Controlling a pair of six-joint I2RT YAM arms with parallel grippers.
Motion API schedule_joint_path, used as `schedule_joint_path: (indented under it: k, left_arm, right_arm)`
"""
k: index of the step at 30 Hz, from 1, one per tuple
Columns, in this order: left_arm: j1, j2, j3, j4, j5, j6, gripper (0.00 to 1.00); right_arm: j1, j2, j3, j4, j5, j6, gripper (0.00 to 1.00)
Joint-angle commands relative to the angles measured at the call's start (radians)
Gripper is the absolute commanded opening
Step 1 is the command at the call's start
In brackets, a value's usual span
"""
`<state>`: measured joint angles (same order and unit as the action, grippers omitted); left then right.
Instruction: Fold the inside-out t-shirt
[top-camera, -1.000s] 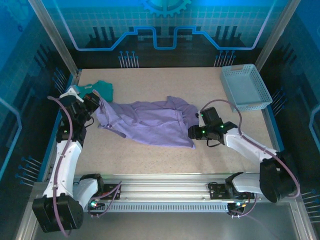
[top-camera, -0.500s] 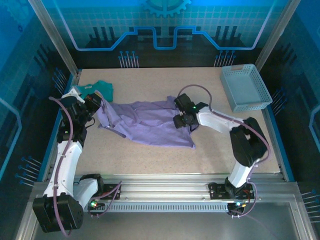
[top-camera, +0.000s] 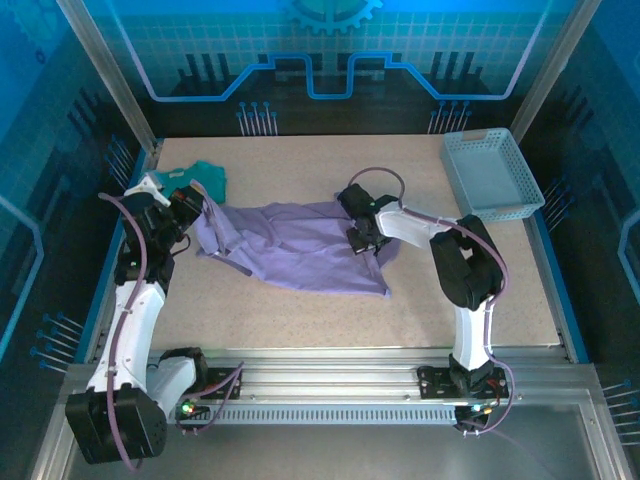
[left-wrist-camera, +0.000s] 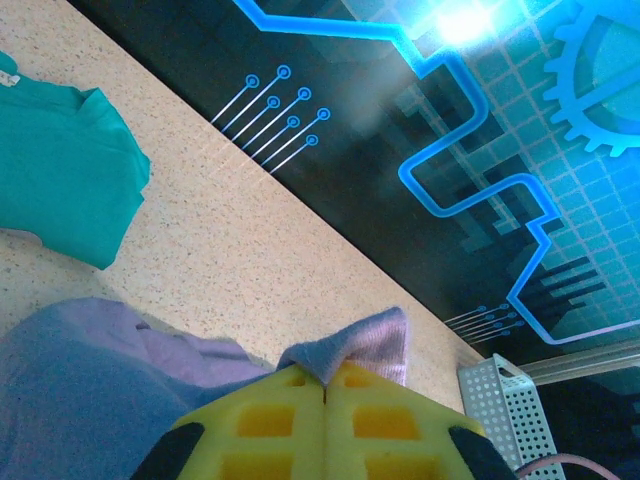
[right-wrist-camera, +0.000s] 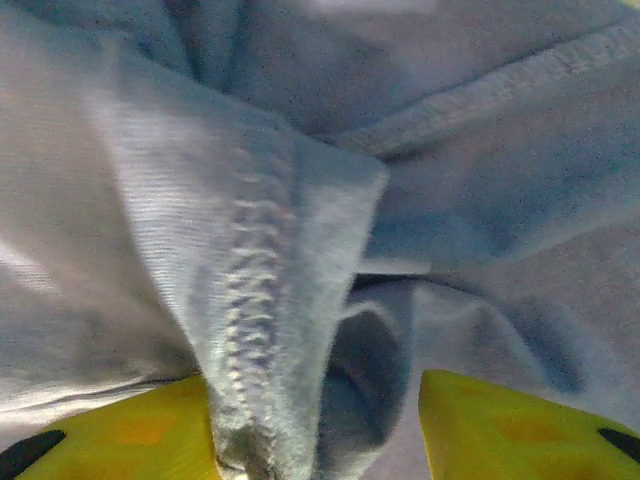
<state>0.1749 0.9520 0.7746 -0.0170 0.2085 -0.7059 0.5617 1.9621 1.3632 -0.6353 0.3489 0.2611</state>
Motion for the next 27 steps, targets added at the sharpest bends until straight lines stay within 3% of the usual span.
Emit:
schedule_joint_path:
  k: [1,12,27]
  left_arm:
    - [0.009,0.004,-0.016,0.035,0.029,0.0,0.0]
    - [0.009,0.001,-0.021,0.033,0.032,0.001,0.0]
    - [0.009,0.008,-0.02,0.037,0.037,0.002,0.0]
  right_arm:
    - [-0.019,-0.022,0.008,-0.043,0.021,-0.017,0.49]
    - [-0.02,-0.039,0.013,-0.056,0.071,-0.043,0.4]
    - [-0.039,-0.005,0.031,-0.048,0.053,-0.068,0.11]
